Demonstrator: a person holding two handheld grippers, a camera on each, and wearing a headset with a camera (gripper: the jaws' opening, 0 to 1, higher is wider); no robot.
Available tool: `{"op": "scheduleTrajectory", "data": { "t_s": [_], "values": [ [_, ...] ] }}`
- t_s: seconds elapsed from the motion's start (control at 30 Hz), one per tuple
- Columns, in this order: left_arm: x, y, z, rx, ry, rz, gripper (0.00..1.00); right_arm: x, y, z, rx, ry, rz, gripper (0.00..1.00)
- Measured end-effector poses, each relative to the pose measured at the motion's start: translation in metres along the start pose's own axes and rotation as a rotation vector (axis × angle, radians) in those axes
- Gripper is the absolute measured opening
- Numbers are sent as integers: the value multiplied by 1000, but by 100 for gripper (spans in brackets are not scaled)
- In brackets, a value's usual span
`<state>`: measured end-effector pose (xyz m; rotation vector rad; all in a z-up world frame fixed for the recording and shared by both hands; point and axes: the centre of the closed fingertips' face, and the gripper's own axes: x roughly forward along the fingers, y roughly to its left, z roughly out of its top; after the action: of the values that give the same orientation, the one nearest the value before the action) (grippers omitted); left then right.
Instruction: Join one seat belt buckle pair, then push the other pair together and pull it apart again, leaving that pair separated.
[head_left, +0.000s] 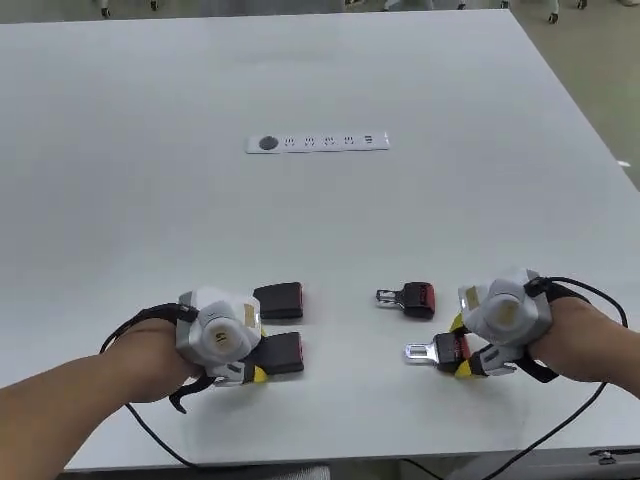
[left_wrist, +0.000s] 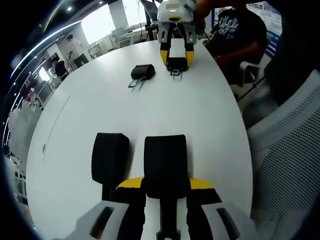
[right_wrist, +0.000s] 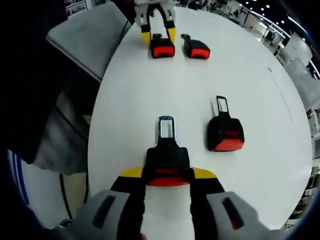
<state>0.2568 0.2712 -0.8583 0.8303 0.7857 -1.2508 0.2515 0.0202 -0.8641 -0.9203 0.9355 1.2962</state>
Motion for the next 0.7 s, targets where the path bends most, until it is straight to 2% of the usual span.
{"op": "scheduleTrajectory", "data": {
  "t_s": [0.23, 0.33, 0.53, 0.7],
  "values": [
    [1, 0, 0, 6, 36, -7, 32, 0, 1, 3, 30, -15, -22, 35],
    [0, 0, -1, 0, 26, -7, 32, 3, 4, 13, 50, -41, -30, 35],
    [1, 0, 0, 2, 18, -8, 32, 11, 8, 33, 43, -62, -34, 35],
    [1, 0, 0, 2, 18, -14, 32, 19, 5, 55, 49, -85, -43, 35]
  ]
}}
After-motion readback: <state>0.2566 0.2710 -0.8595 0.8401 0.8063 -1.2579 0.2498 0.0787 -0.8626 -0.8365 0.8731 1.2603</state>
